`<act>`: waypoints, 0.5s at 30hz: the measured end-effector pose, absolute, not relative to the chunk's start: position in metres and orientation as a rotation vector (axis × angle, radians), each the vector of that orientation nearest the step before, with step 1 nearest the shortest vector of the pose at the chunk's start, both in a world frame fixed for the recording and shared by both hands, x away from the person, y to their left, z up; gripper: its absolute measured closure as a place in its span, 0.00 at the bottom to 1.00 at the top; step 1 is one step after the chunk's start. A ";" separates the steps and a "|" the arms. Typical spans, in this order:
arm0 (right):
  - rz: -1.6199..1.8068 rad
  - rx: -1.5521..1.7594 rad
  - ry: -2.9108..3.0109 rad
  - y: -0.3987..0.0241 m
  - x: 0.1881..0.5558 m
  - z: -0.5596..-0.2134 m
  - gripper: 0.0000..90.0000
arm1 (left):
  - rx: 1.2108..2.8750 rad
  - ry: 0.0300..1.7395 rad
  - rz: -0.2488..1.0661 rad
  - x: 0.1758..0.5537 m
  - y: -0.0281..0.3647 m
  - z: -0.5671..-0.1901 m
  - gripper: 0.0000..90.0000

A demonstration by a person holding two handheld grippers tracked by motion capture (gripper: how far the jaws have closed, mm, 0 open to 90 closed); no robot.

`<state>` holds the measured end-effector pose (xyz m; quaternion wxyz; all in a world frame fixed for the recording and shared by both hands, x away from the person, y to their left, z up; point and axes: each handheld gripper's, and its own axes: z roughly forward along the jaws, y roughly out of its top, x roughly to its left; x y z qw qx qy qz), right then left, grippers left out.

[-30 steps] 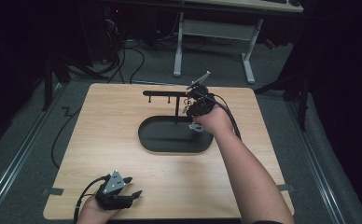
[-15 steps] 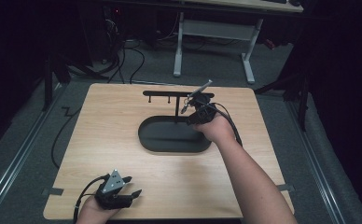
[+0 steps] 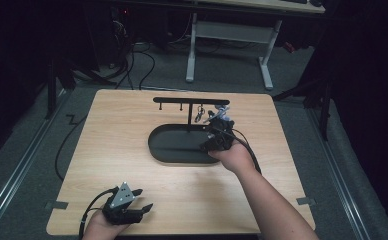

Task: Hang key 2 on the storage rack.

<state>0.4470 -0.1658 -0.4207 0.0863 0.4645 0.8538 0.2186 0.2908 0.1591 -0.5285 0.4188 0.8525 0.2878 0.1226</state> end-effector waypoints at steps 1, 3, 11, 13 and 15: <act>0.661 1.377 2.542 -0.167 0.443 -0.424 0.56 | 2.133 0.725 0.308 0.291 0.159 -0.529 0.41; 0.694 1.369 2.533 -0.171 0.436 -0.431 0.50 | 2.129 0.731 0.305 0.292 0.160 -0.529 0.41; 0.955 1.340 2.428 -0.198 0.391 -0.462 0.37 | 2.115 0.745 0.300 0.293 0.163 -0.529 0.41; 0.980 1.307 2.399 -0.206 0.380 -0.473 0.34 | 2.116 0.742 0.302 0.293 0.162 -0.529 0.41; 0.973 1.257 2.367 -0.212 0.366 -0.483 0.33 | 2.116 0.742 0.301 0.292 0.161 -0.529 0.41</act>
